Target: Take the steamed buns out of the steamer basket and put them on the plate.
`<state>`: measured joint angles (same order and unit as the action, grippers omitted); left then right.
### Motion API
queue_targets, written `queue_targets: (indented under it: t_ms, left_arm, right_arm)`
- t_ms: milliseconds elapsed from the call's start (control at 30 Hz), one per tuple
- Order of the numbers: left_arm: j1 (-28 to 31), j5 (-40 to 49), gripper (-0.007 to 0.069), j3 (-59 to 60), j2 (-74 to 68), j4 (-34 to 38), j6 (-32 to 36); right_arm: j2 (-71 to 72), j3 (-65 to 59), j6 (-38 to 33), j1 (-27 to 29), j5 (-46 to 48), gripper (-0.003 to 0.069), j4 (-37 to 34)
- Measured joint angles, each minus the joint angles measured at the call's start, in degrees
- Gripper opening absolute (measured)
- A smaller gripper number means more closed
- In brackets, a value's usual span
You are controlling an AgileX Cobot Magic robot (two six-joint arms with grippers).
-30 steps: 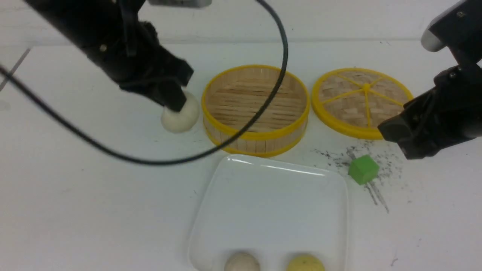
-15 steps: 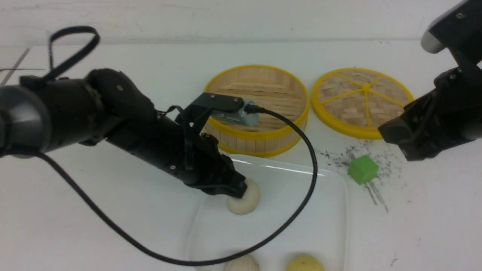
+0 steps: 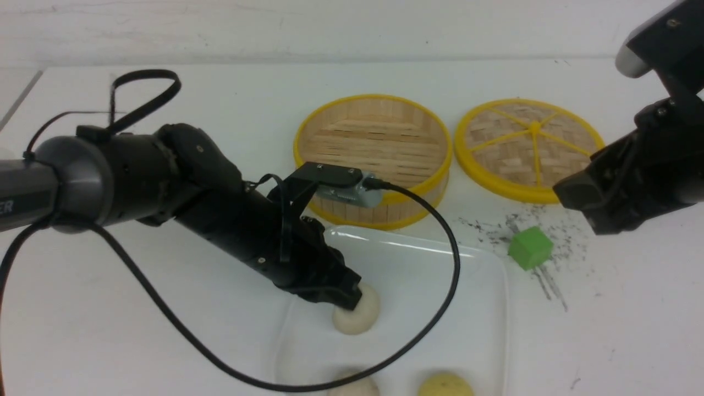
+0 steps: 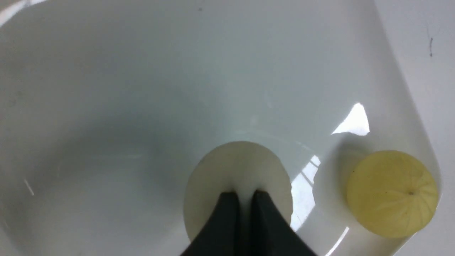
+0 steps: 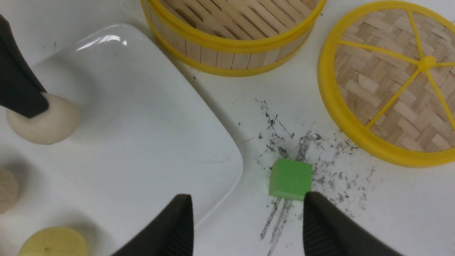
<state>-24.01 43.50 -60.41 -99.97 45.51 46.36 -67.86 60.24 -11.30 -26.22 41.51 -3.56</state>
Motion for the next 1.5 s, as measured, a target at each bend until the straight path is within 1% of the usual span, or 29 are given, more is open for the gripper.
queue_targets:
  t_ms: [67,100,133,200,233,267,333,467,567,700,800,833,900,933,1000,1100,1133,1167,1200,1233,1267,1300,1333,1400,1500]
  left_arm:
    - [0.0,0.6,0.0067,0.0,0.0,-0.5,-0.4]
    - [0.0,0.6,0.0067,0.0,0.0,-0.6,-0.4]
    - [0.0,1.0,0.0089,0.0,0.0,-1.0,-0.7]
    - [0.0,1.9,0.0168,0.0,0.0,-2.2,-0.9]
    - [0.0,2.2,0.0231,0.0,0.0,-2.5,-1.1]
    - [0.0,2.2,0.0241,0.0,0.0,-2.6,-1.1]
    - [0.0,2.2,0.036,0.0,0.0,-3.2,-2.8]
    - [0.0,2.3,0.0463,0.0,0.0,-4.0,-4.4]
    - [0.0,3.7,0.0474,-0.7,0.6,-4.5,-5.1]
    - [0.0,6.1,0.0459,-4.0,5.0,-5.6,-5.6]
    - [-0.1,5.4,0.0442,-7.9,10.6,-9.5,-6.4]
    - [-0.1,4.4,0.0439,-9.2,12.7,-11.9,-7.2]
    - [-0.1,1.4,0.0437,-11.6,17.4,-19.1,-10.8]
    - [-0.1,0.3,0.0436,-12.4,18.7,-21.3,-12.3]
    - [-0.1,-1.9,0.0435,-13.7,22.7,-28.6,-18.3]
    - [-0.1,-1.9,0.0432,-14.5,29.8,-43.6,-33.0]
    - [-0.1,-1.9,0.0432,-14.5,30.2,-44.6,-34.0]
    - [-0.1,-0.9,0.0431,-14.5,31.9,-48.6,-38.3]
    - [-0.1,0.9,0.043,-14.5,34.8,-55.3,-45.4]
    - [-0.1,2.1,0.0427,-14.5,36.9,-59.4,-50.1]
    - [-0.1,2.6,0.0425,-14.5,38.1,-61.6,-52.6]
    - [-0.1,4.5,0.0418,-14.5,41.1,-65.7,-57.6]
    - [-0.1,5.8,0.0413,-14.5,43.4,-67.5,-60.3]
    - [-0.1,8.1,0.0406,-14.5,48.0,-68.9,-63.9]
    - [-0.1,10.4,0.0393,-14.5,54.5,-68.5,-65.7]
  right_arm:
    - [0.0,0.0,0.0,0.0,0.0,0.0421,0.0]
    - [0.0,0.0,0.0,0.0,0.0,0.0421,0.0]
    - [0.0,0.0,0.0,0.0,0.0,0.0421,0.0]
    - [0.0,0.0,0.0,0.0,-0.1,0.0421,0.0]
    - [0.0,0.0,0.0,0.0,-0.1,0.0421,0.0]
    - [0.0,0.0,0.0,0.0,-0.1,0.0421,0.0]
    - [0.0,0.0,0.0,0.0,0.0,0.0421,0.0]
    - [0.0,0.0,0.0,0.0,0.0,0.0421,0.0]
    - [0.0,0.0,0.0,0.0,0.0,0.0421,0.0]
    - [0.0,0.0,0.0,0.0,0.0,0.0421,0.0]
    - [0.0,0.0,0.0,0.0,0.0,0.0421,0.0]
    - [0.0,0.0,0.0,0.0,0.0,0.0421,0.0]
    - [0.2,0.0,0.0,0.0,-0.1,0.0421,0.0]
    - [0.2,0.0,0.0,0.0,-0.4,0.0421,0.0]
    - [0.8,0.0,0.0,0.0,-0.8,0.0421,0.0]
    - [1.9,0.0,0.0,0.0,-1.1,0.0421,0.0]
    - [2.0,0.0,0.0,0.0,-1.2,0.0421,0.0]
    - [2.3,0.0,0.0,0.0,-1.4,0.0421,0.0]
    - [2.6,0.0,0.0,0.0,-1.4,0.0421,0.0]
    - [3.0,0.0,0.0,0.0,-1.5,0.0421,0.0]
    - [3.1,0.0,0.0,0.0,-1.5,0.0421,0.0]
    - [3.6,0.0,0.0,0.0,-1.6,0.0421,0.0]
    - [3.8,0.0,0.0,0.0,-1.6,0.0421,0.0]
    - [4.4,0.0,0.0,0.0,-1.7,0.0421,0.0]
    - [5.4,0.0,0.0,0.0,-2.2,0.0421,0.0]
